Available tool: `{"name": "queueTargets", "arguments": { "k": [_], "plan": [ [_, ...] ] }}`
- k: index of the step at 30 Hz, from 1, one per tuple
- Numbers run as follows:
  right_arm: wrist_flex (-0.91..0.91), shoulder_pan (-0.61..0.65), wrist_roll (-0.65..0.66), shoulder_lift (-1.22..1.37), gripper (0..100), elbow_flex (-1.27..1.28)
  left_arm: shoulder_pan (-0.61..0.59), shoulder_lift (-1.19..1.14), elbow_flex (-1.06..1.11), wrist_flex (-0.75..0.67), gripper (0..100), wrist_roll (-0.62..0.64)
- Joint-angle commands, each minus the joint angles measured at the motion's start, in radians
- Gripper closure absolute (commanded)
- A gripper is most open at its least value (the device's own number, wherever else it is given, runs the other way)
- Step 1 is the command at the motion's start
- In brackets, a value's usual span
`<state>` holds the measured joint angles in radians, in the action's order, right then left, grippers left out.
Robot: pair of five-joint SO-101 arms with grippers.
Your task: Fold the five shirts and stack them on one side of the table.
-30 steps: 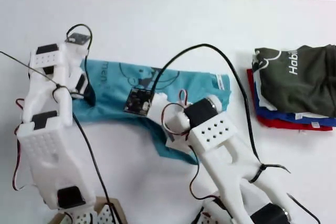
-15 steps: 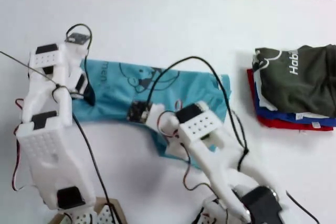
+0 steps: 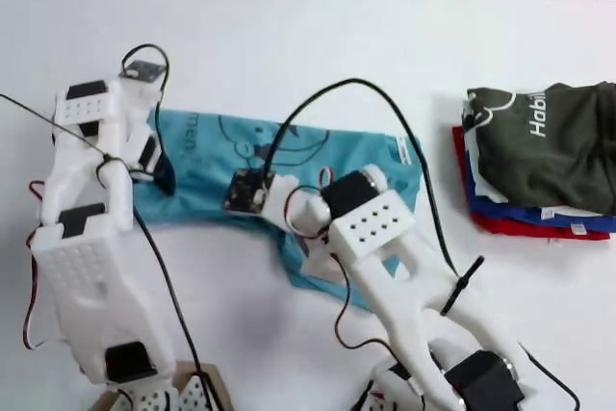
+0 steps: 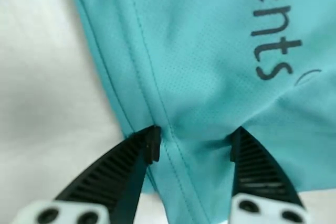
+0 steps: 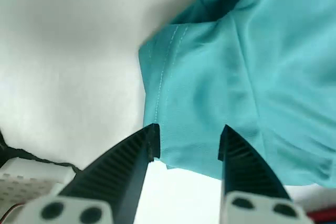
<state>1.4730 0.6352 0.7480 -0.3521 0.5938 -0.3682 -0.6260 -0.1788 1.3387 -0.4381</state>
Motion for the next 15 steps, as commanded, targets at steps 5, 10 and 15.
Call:
{"name": "queueTargets", "arguments": {
  "k": [5,10,15],
  "plan": [
    [-0.096,0.102,-0.002,-0.044,70.9,0.187,0.011,-0.009,-0.019,-0.035,75,0.008],
    [-0.196,0.107,-0.046,-0.044,70.8,0.287,0.011,-0.009,-0.019,-0.035,75,0.008],
    [-0.302,0.101,-0.055,-0.024,70.8,0.359,0.011,-0.011,-0.019,-0.035,75,0.008]
  ]
}}
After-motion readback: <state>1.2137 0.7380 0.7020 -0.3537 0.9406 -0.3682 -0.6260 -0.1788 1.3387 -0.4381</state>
